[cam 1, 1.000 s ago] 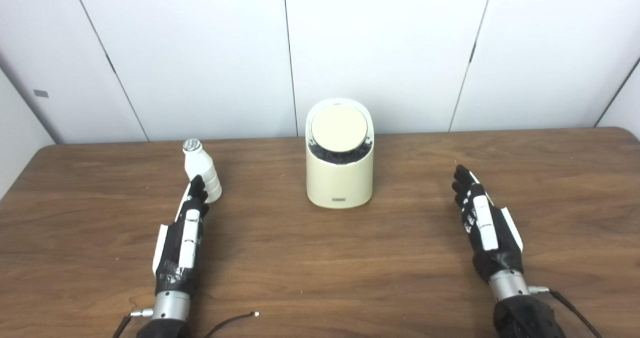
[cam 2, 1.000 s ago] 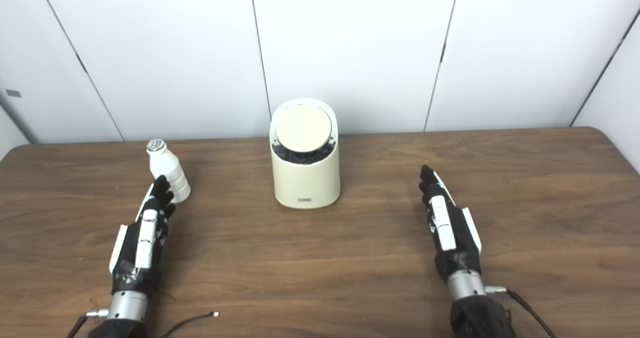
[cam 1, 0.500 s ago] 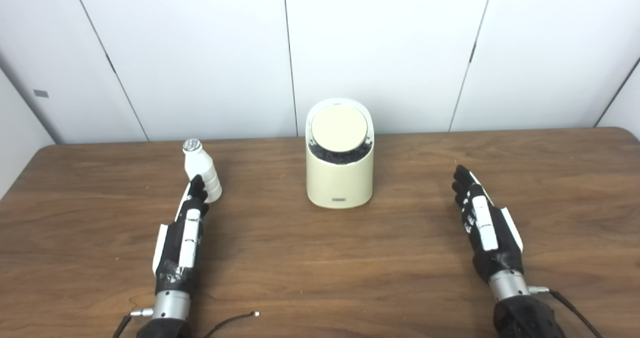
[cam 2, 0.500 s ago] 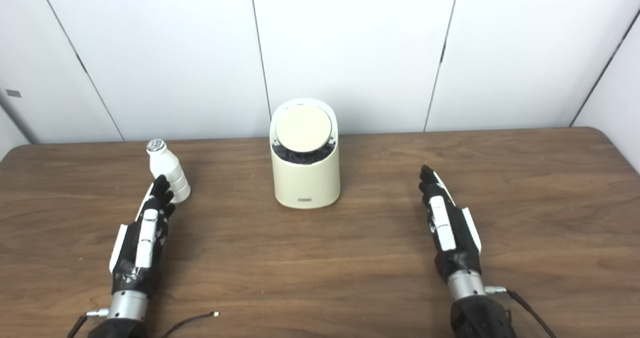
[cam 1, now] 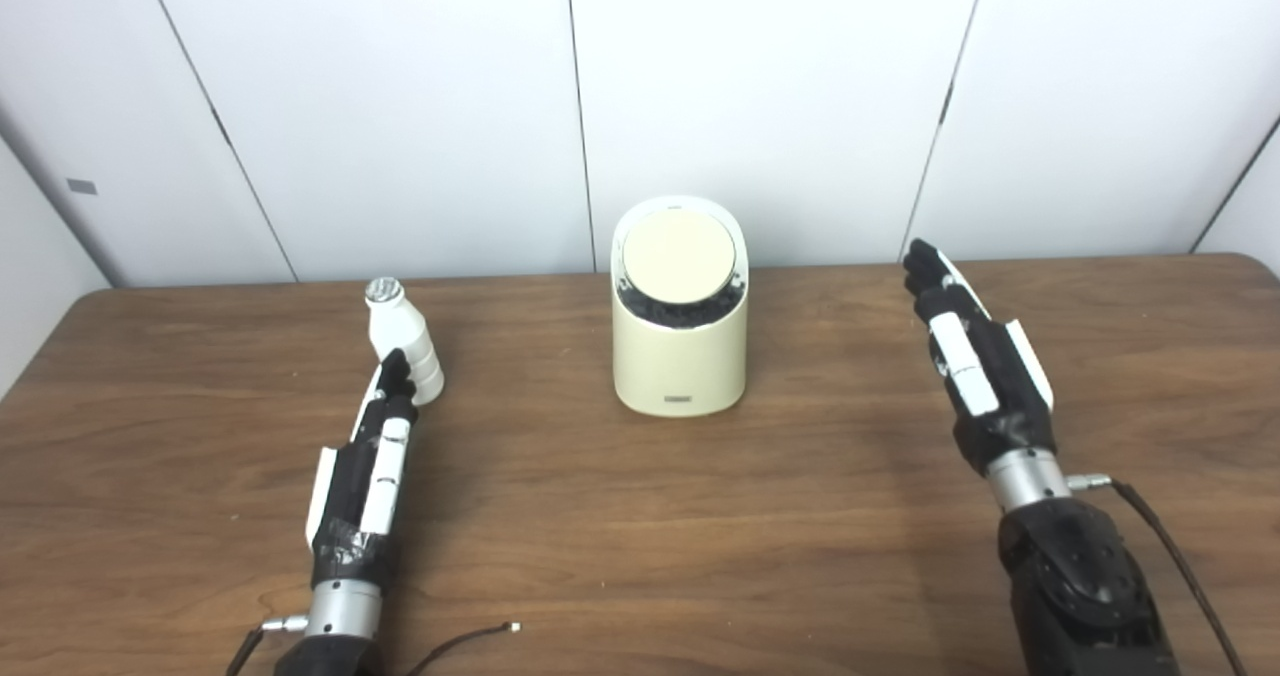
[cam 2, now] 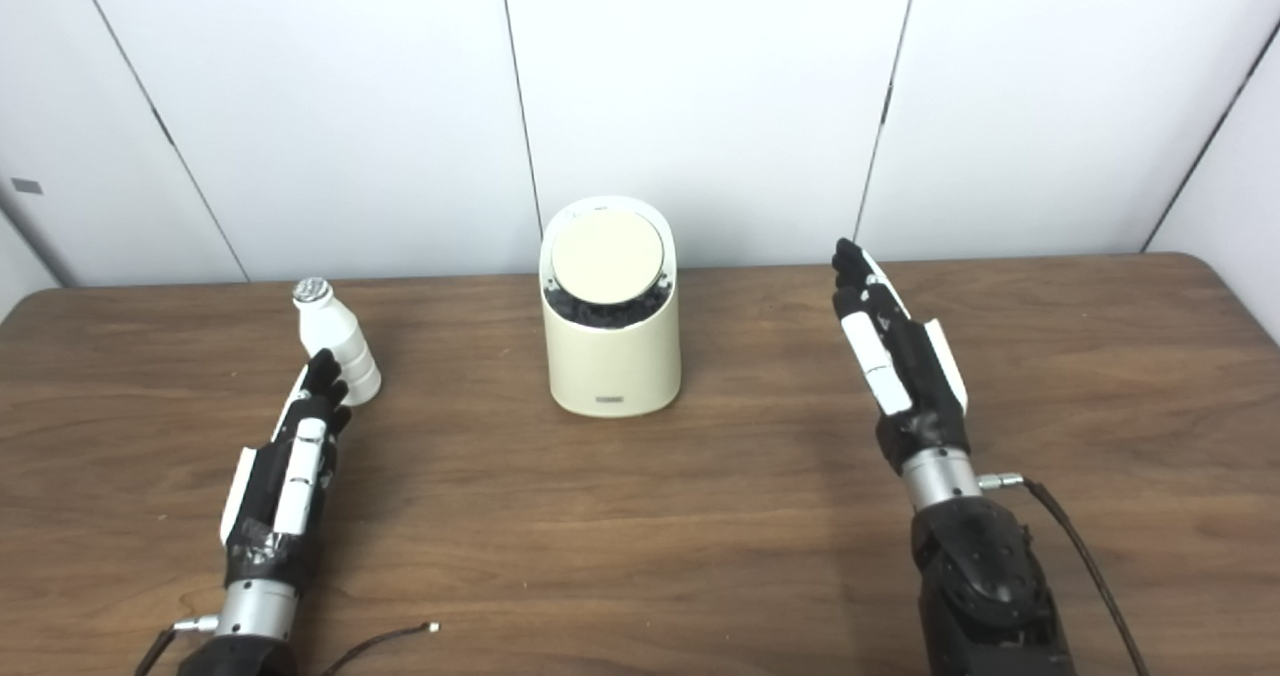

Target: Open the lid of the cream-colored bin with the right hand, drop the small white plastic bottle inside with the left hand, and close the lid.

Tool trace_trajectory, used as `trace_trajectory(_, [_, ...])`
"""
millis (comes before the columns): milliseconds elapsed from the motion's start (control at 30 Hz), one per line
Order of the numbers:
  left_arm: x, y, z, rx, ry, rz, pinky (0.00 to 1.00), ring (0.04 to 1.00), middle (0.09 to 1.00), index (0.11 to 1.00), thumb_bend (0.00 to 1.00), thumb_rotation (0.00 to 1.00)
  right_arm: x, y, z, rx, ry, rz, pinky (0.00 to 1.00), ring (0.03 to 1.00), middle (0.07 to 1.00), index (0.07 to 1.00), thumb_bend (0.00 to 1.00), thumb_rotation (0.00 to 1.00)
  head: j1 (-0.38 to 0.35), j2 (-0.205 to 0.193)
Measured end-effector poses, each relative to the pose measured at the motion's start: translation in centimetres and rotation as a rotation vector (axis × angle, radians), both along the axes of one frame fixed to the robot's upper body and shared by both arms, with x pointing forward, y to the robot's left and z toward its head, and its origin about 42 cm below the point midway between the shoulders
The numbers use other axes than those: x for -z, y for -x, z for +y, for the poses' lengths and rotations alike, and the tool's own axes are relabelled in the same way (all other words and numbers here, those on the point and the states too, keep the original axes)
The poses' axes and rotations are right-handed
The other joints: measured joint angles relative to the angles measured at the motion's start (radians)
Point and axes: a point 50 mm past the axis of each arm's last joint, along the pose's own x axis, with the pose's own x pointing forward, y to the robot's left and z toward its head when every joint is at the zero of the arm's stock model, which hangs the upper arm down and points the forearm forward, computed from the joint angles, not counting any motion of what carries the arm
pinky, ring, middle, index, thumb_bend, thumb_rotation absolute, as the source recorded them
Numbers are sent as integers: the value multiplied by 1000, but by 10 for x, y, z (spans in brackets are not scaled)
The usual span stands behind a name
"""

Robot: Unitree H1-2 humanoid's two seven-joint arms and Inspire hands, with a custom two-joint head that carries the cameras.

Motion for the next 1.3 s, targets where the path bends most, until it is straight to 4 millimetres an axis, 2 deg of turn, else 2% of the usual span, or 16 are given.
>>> trace_trajectory(133, [0,0,0,1,0,0,1000,1000,1000,1000,428,811,-6,-4,-3,-5,44,-8,1000,954,938,911,616,854,-2,-2])
trace_trajectory(200, [0,-1,0,1,0,1,1000,1000,1000,1000,443,807,-9,-6,-3,-6,56,-5,1000,960,944,918,590,829,-2,-3])
trace_trajectory(300, [0,-2,-1,2,1,0,1000,1000,1000,1000,452,807,-15,-10,1,-41,70,-14,990,947,939,922,547,739,-2,-6])
trace_trajectory(333, [0,-3,-2,2,1,-2,1000,1000,1000,1000,451,797,-18,-11,3,-56,76,-17,979,946,937,919,560,704,-2,-6])
trace_trajectory(500, [0,-4,-3,3,5,-4,1000,1000,1000,1000,430,796,-47,-23,20,-55,214,-23,881,915,922,910,774,598,-6,-9])
trace_trajectory(633, [0,-4,-4,3,6,-5,1000,1000,1000,1000,440,807,-72,-37,36,-31,333,-60,897,907,902,908,831,532,-5,-11])
trace_trajectory(800, [0,-5,-5,5,5,-6,1000,1000,1000,1000,447,801,-91,-51,52,-41,396,-91,874,923,919,920,904,504,0,-12])
trace_trajectory(967, [0,-5,-6,5,3,-10,1000,1000,1000,1000,457,786,-99,-65,63,-58,454,-100,892,939,932,920,929,488,0,-12])
trace_trajectory(1100, [-1,-5,-8,6,5,-13,1000,1000,1000,1000,450,783,-105,-74,73,-67,504,-107,855,933,940,925,950,449,2,-12])
trace_trajectory(1300, [-2,-6,-11,6,7,-24,1000,1000,1000,1000,467,778,-100,-91,86,-71,577,-77,834,914,930,929,967,438,3,-12])
